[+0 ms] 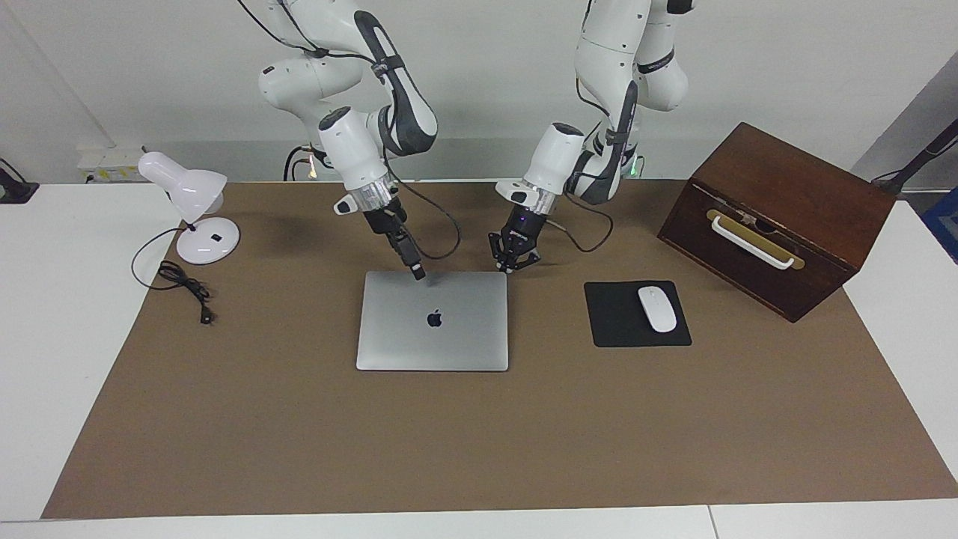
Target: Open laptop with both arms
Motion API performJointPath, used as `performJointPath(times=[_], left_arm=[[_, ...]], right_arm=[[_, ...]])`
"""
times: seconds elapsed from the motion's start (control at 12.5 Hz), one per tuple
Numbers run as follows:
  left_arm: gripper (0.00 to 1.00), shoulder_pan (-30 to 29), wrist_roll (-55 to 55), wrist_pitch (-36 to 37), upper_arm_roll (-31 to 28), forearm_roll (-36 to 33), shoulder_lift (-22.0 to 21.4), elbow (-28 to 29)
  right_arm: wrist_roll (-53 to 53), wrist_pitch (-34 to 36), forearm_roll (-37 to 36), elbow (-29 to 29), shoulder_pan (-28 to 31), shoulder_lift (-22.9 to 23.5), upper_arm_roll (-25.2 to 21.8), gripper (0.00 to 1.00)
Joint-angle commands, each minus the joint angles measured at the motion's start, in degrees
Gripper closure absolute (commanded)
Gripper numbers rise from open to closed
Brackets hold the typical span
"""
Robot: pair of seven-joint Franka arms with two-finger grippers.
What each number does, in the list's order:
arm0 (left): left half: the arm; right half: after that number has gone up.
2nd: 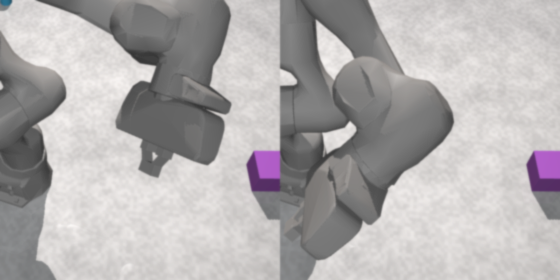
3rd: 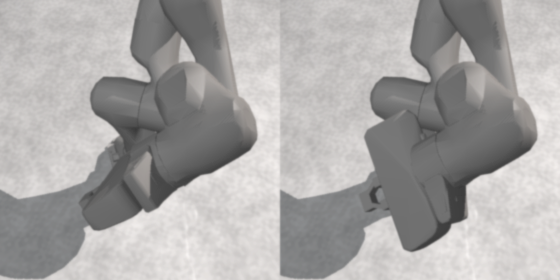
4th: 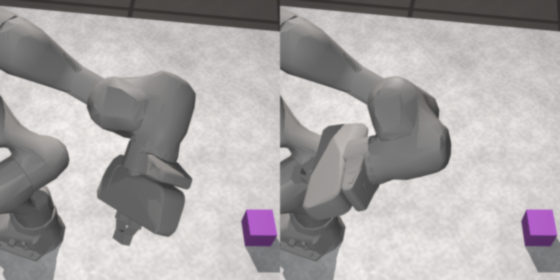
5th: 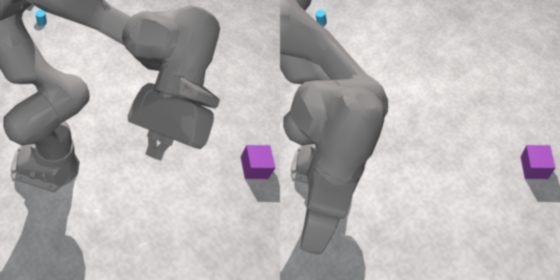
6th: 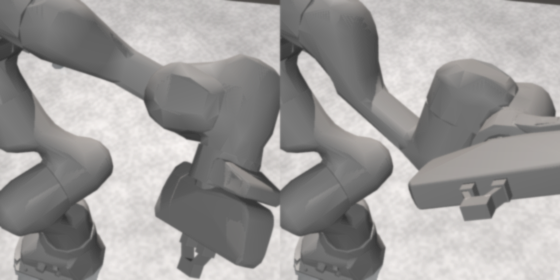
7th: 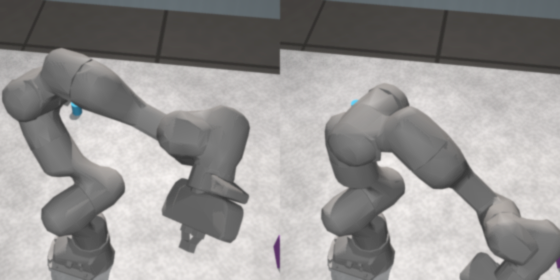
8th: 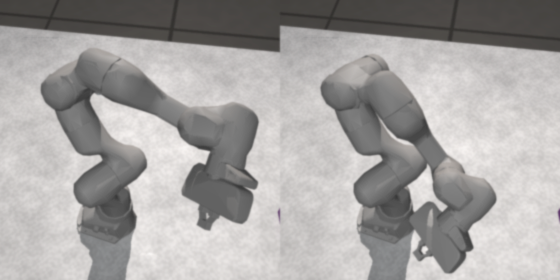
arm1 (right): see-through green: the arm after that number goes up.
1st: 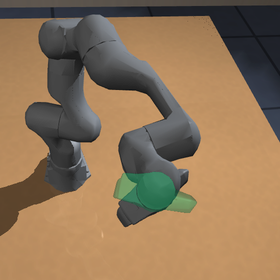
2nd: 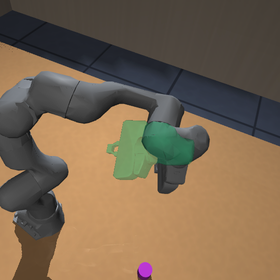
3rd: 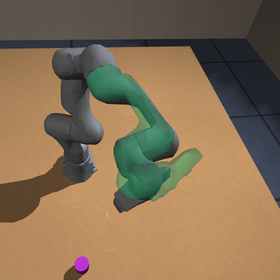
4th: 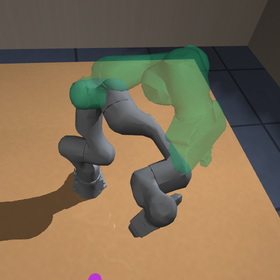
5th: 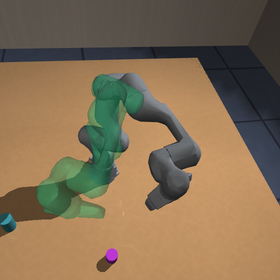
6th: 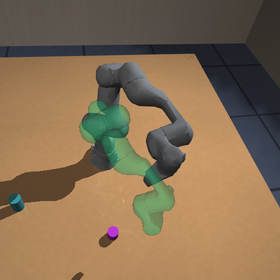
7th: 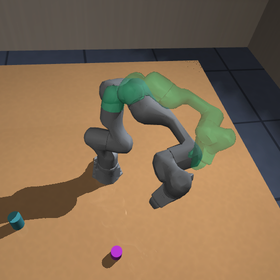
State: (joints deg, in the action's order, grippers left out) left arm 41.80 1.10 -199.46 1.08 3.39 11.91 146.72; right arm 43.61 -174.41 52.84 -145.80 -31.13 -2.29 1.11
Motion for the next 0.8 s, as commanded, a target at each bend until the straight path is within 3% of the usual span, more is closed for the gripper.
performJointPath(times=[0.0,0.72], left_arm=[[1.00,0.8,-0.6,-1.4,-0.8,0.1,3.6,-3.0],[1.00,0.3,-1.0,-1.5,-0.9,-1.5,5.1,-3.5]], right_arm=[[-2.7,-1.1,1.7,1.6,0.1,1.7,0.1,0.00],[-4.8,-1.0,1.7,3.9,1.6,3.7,0.0,0.00]])
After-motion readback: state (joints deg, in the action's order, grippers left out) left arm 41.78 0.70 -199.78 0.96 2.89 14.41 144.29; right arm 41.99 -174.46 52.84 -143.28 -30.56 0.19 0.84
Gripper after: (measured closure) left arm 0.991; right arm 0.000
